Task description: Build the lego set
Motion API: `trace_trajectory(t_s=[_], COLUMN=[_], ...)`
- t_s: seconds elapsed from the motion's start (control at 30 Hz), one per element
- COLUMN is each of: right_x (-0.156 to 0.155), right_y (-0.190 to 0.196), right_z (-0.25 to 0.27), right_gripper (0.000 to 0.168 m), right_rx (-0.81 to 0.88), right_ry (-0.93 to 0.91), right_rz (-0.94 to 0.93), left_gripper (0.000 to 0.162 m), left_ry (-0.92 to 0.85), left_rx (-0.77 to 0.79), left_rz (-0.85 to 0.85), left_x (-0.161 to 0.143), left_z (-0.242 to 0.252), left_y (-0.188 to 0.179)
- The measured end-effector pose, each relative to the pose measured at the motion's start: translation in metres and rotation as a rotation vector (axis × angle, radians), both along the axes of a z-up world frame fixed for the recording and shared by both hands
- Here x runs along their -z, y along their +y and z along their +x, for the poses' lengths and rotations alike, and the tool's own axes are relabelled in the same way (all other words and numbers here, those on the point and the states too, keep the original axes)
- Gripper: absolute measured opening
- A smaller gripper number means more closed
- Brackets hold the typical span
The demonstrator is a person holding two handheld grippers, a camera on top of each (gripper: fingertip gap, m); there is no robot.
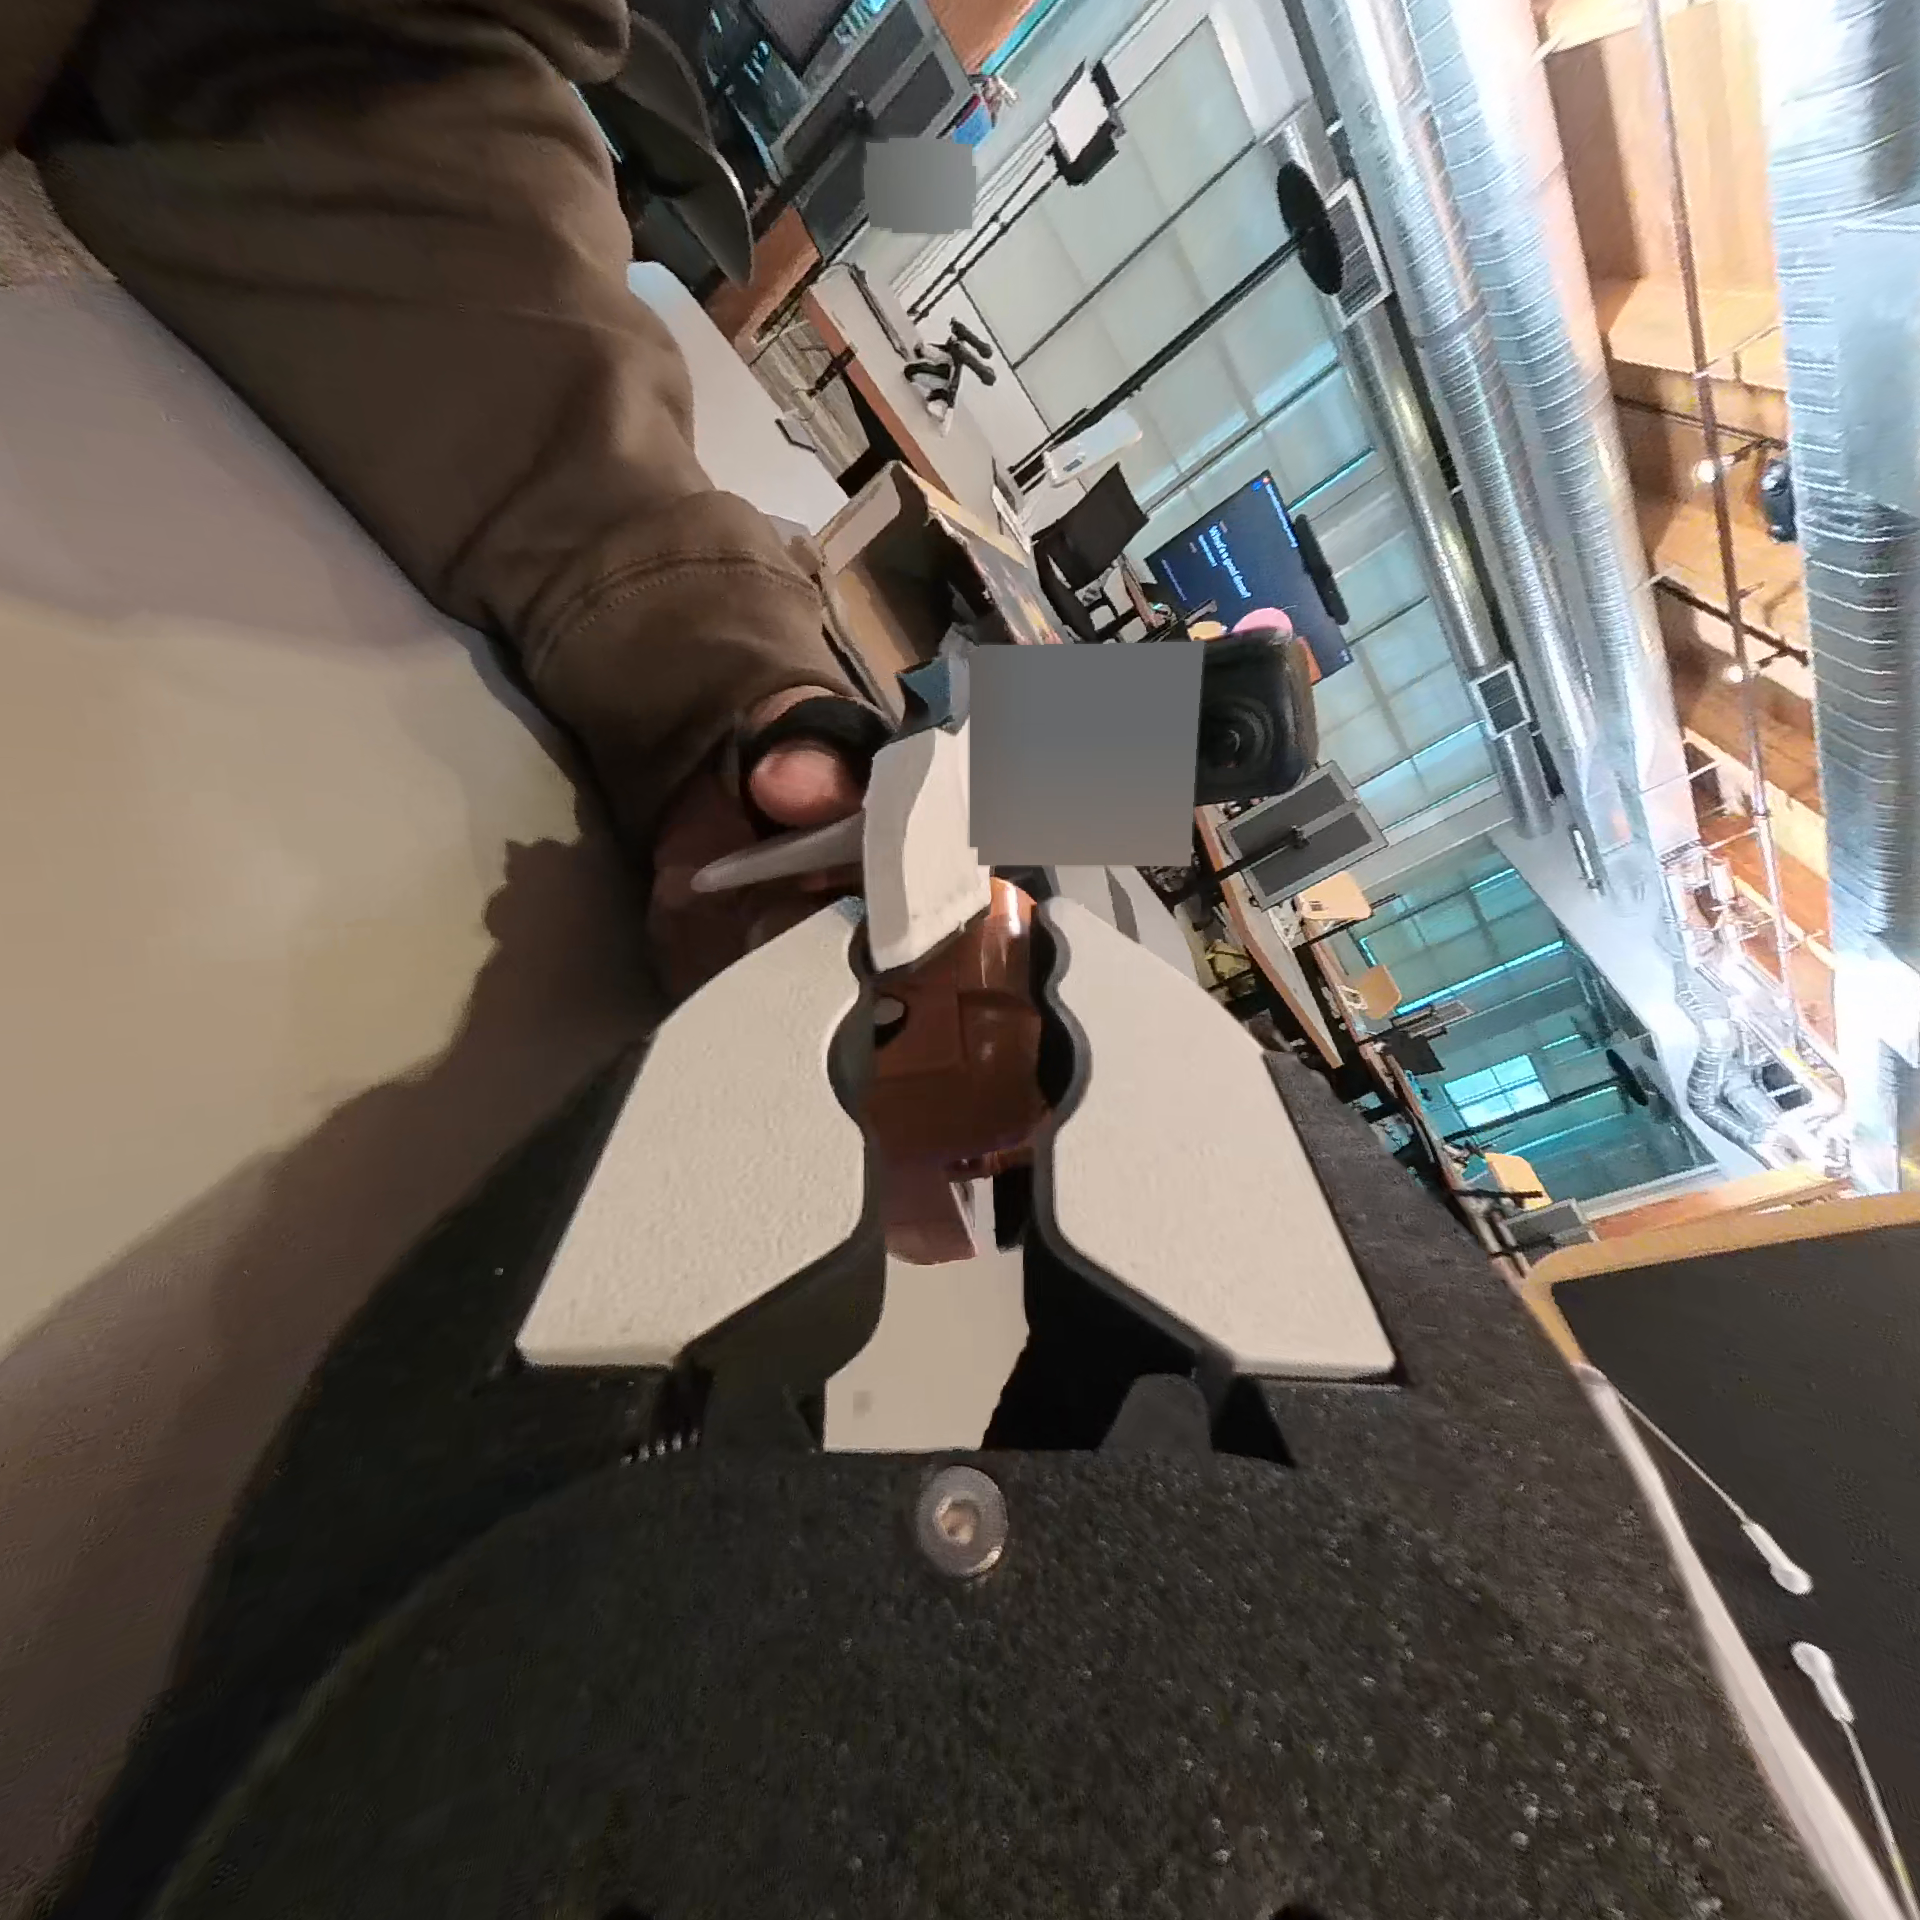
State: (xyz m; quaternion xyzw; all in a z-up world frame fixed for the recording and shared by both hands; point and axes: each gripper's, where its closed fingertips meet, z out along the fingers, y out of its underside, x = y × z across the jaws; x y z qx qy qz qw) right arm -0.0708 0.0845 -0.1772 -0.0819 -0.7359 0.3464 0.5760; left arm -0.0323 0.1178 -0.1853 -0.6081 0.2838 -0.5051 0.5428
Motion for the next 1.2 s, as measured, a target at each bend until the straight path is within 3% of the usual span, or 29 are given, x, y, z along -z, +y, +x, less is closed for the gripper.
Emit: trace_trajectory(t_s=[0.47, 0.7, 0.9, 1.07, 1.2], right_x=[0.023, 0.058, 0.089, 0.068, 0.073], right_y=[0.003, 0.095, 0.138, 0.135, 0.123], right_z=[0.041, 0.039, 0.039, 0.038, 0.029], right_gripper=[0.033, 0.033, 0.033, 0.03, 0.024], right_rx=[0.126, 0.668, 0.919, 0.894, 0.851], right_ry=[-0.024, -0.188, -0.377, -0.252, -0.284], right_rz=[0.008, -0.095, -0.235, -0.222, -0.208], left_gripper=[0.057, 0.057, 0.057, 0.057, 0.057], left_ry=[0.169, 0.185, 0.189, 0.221, 0.236], left_rx=[-0.046, -0.19, -0.238, -0.242, -0.248], left_rz=[0.037, 0.044, 0.043, 0.109, 0.155], left_x=[0.017, 0.017, 0.017, 0.015, 0.014], left_z=[-0.004, -0.017, -0.022, -0.019, -0.018], left_y=[0.004, 0.022, 0.027, 0.021, 0.017])
